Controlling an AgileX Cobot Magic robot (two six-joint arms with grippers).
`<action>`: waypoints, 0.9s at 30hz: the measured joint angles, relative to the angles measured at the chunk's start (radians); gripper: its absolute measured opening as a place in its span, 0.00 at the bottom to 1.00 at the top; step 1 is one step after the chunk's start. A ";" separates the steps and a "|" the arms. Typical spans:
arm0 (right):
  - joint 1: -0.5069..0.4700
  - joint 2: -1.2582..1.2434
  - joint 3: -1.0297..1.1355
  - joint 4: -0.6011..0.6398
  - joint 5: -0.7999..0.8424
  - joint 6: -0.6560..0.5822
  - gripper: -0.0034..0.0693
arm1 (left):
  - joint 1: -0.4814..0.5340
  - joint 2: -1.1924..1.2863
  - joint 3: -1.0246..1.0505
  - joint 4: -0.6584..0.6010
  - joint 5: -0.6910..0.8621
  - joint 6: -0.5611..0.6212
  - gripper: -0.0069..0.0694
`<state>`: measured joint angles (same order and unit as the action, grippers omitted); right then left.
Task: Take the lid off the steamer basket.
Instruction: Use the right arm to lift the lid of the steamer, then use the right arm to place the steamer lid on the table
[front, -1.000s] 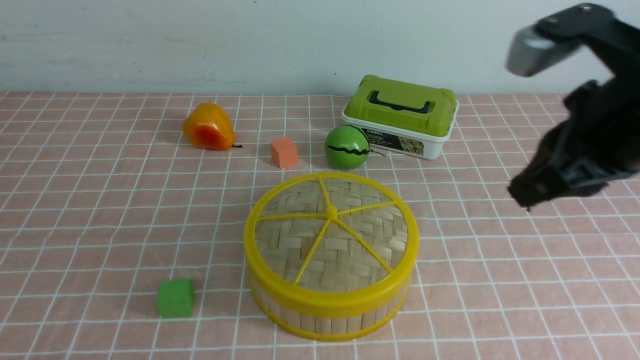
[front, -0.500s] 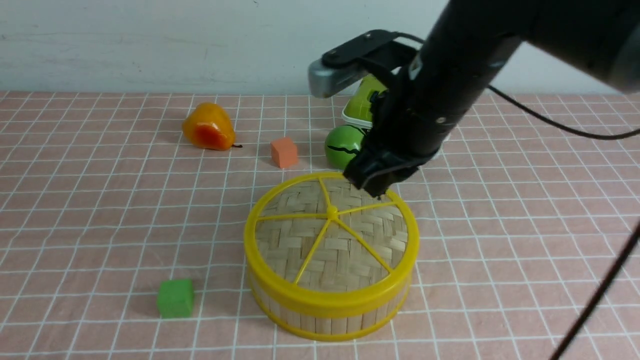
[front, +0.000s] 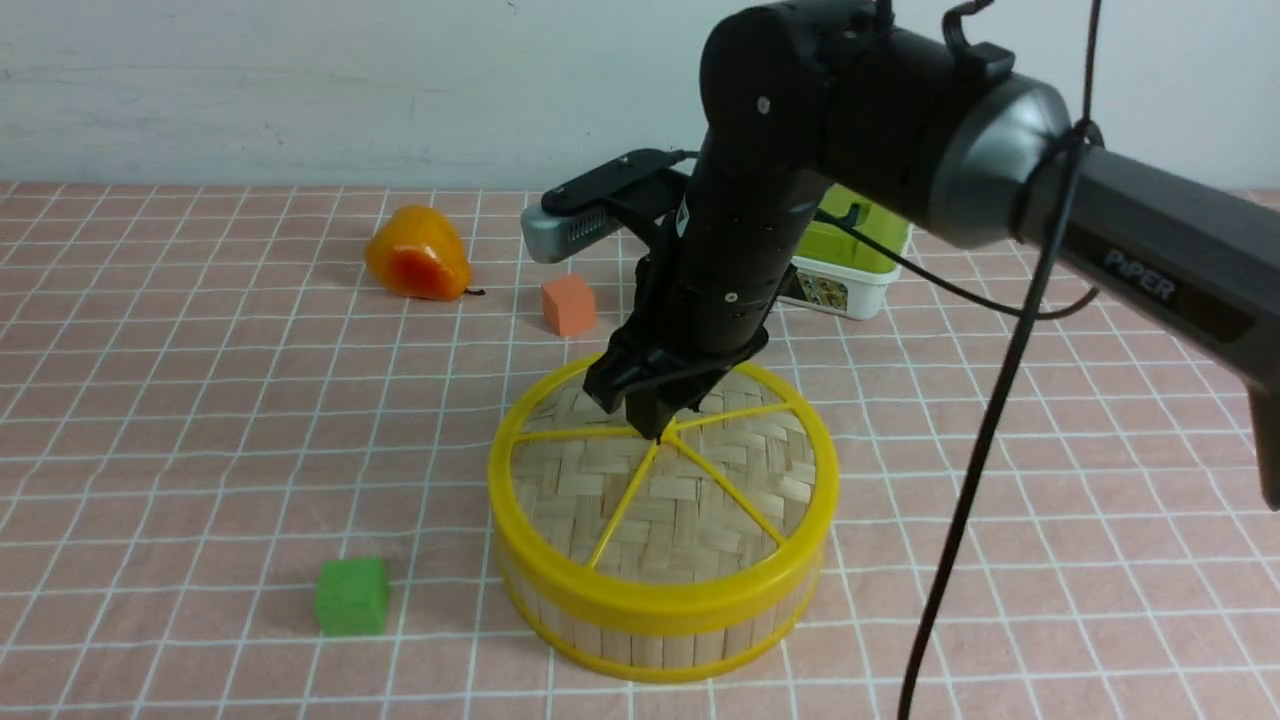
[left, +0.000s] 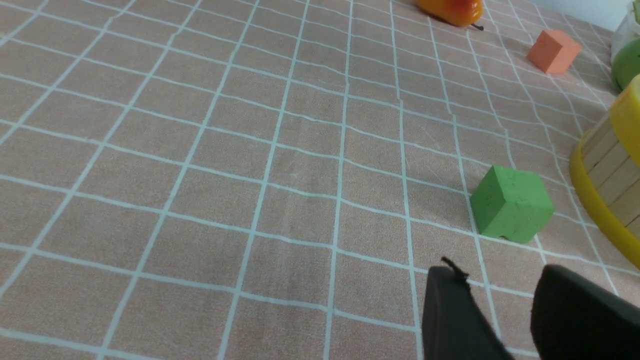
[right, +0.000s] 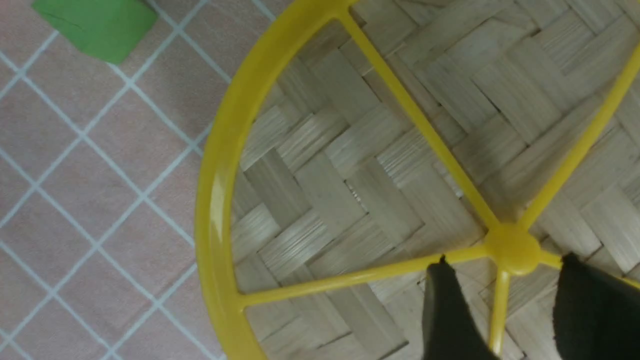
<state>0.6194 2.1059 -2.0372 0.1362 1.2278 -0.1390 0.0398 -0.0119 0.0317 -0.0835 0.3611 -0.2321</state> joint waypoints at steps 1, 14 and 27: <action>0.000 0.007 0.000 -0.011 -0.008 0.001 0.49 | 0.000 0.000 0.000 0.000 0.000 0.000 0.40; -0.001 0.061 -0.005 -0.047 -0.063 0.027 0.31 | 0.000 0.000 0.000 0.000 0.000 0.000 0.40; -0.001 0.052 -0.176 -0.058 0.014 0.027 0.16 | 0.000 0.000 0.000 0.000 0.000 0.000 0.40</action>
<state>0.6185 2.1582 -2.2129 0.0784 1.2418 -0.1121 0.0398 -0.0119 0.0317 -0.0835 0.3611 -0.2321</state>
